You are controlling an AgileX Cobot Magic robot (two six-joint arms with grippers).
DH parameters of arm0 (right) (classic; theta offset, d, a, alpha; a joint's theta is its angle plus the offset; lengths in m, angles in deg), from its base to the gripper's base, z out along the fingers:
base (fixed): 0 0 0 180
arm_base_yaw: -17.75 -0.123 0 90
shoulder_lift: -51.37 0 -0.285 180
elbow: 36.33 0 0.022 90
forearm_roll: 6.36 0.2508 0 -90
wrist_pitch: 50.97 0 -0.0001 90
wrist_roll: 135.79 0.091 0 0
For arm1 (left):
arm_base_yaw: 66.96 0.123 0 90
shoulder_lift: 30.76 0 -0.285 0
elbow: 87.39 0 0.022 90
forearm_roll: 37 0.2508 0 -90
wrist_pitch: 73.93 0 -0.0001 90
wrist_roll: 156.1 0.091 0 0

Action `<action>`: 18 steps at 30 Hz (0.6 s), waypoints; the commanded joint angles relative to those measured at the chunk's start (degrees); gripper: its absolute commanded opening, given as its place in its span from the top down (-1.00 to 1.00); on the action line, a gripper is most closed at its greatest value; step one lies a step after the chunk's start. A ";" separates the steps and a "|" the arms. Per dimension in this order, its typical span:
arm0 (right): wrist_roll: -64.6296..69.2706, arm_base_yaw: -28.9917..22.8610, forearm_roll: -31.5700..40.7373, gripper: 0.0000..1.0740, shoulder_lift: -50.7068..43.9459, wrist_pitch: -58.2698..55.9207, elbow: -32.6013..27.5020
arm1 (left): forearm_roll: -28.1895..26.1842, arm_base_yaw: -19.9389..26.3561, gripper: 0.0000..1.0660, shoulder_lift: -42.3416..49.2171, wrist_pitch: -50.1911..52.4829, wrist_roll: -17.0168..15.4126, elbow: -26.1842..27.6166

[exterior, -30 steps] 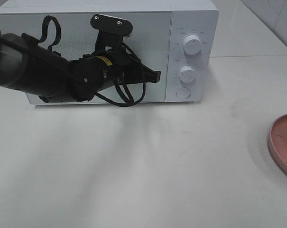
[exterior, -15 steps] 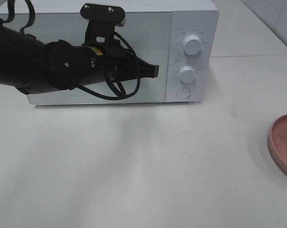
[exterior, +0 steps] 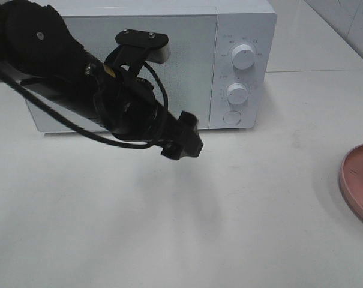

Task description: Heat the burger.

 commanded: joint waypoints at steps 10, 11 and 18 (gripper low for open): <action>-0.11 0.46 0.00 -0.42 -1.55 0.29 -0.11 | 8.37 3.61 -0.89 5.79 -26.81 -8.94 -0.11; -0.11 0.46 0.00 -0.42 -1.55 0.29 -0.11 | 8.82 6.25 -0.89 6.93 -30.14 -9.97 -0.11; -0.11 0.46 0.00 -0.42 -1.55 0.29 -0.11 | 11.29 16.50 -0.89 11.23 -36.78 -11.75 -0.17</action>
